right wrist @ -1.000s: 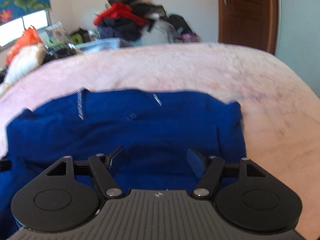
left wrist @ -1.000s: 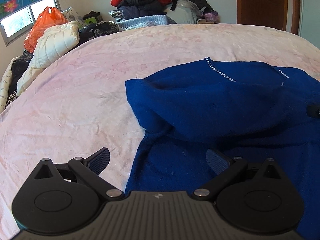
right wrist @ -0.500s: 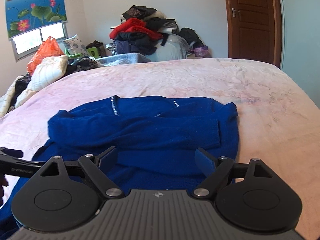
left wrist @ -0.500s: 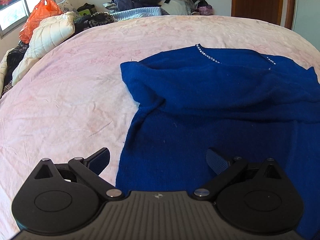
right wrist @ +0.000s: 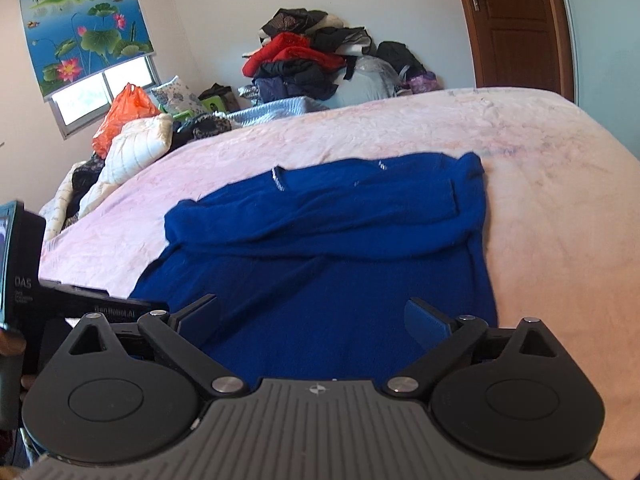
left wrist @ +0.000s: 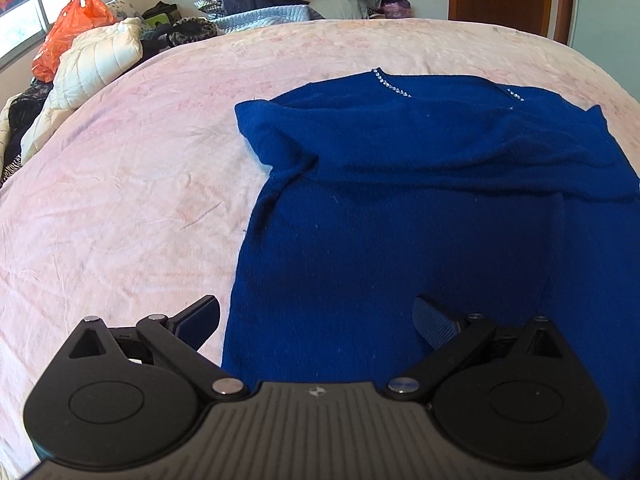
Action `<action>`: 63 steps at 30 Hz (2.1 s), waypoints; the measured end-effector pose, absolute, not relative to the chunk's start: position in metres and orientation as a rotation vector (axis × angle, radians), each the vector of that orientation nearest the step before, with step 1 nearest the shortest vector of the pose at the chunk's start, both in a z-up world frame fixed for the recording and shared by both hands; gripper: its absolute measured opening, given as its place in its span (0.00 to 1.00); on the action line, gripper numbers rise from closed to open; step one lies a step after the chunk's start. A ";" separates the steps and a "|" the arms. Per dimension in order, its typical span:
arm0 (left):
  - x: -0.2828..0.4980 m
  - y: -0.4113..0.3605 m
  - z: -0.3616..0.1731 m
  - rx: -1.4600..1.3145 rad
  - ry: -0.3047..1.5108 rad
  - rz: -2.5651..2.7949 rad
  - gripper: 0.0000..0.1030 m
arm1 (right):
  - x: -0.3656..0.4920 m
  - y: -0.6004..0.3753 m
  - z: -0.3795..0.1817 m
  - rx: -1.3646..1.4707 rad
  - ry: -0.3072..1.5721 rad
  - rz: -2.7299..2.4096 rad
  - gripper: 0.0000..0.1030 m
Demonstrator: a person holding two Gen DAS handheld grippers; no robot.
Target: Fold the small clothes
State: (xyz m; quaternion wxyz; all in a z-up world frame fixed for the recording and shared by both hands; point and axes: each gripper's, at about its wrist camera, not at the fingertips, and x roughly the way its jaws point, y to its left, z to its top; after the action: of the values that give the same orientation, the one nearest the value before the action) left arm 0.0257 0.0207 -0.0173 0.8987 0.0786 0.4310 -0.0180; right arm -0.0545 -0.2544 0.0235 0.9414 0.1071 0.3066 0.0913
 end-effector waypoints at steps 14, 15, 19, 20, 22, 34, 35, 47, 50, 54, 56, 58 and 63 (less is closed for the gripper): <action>-0.019 0.035 -0.010 0.169 0.917 -0.070 1.00 | -0.102 -0.236 0.020 0.176 0.678 0.242 0.97; -0.021 0.036 -0.009 0.170 0.917 -0.069 1.00 | -0.103 -0.235 0.019 0.171 0.685 0.246 0.97; -0.028 0.039 -0.008 0.179 0.921 -0.069 1.00 | -0.109 -0.228 0.016 0.150 0.711 0.264 0.98; -0.029 0.040 -0.008 0.182 0.923 -0.070 1.00 | -0.110 -0.227 0.015 0.153 0.715 0.269 0.98; -0.031 0.040 -0.009 0.186 0.924 -0.074 1.00 | -0.112 -0.228 0.014 0.163 0.722 0.274 0.98; -0.044 0.046 -0.012 0.231 0.913 -0.090 1.00 | -0.125 -0.243 0.011 0.170 0.731 0.242 0.98; -0.045 0.047 -0.013 0.230 0.914 -0.089 1.00 | -0.127 -0.244 0.010 0.169 0.729 0.239 0.98; -0.050 0.053 -0.017 0.216 0.930 -0.098 1.00 | -0.122 -0.241 0.011 0.161 0.784 0.120 0.99; -0.051 0.053 -0.017 0.218 0.928 -0.098 1.00 | -0.120 -0.241 0.010 0.172 0.798 0.128 0.99; -0.052 0.057 -0.016 0.207 0.931 -0.128 1.00 | -0.121 -0.241 0.009 0.164 0.803 0.137 0.99; -0.053 0.065 -0.015 0.186 0.940 -0.170 1.00 | -0.124 -0.245 0.009 0.165 0.805 0.167 0.99; -0.057 0.080 -0.014 0.125 0.935 -0.204 1.00 | -0.132 -0.249 0.009 0.154 0.782 0.206 0.99; -0.065 0.115 -0.018 0.061 0.947 -0.228 1.00 | -0.157 -0.256 0.010 0.031 0.736 0.291 0.99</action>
State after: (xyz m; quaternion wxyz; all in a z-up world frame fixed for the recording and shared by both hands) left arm -0.0653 0.1147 -0.0178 0.8832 0.0293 0.4550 -0.1094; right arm -0.1572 -0.2563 0.0097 0.9226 0.0151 0.3583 0.1418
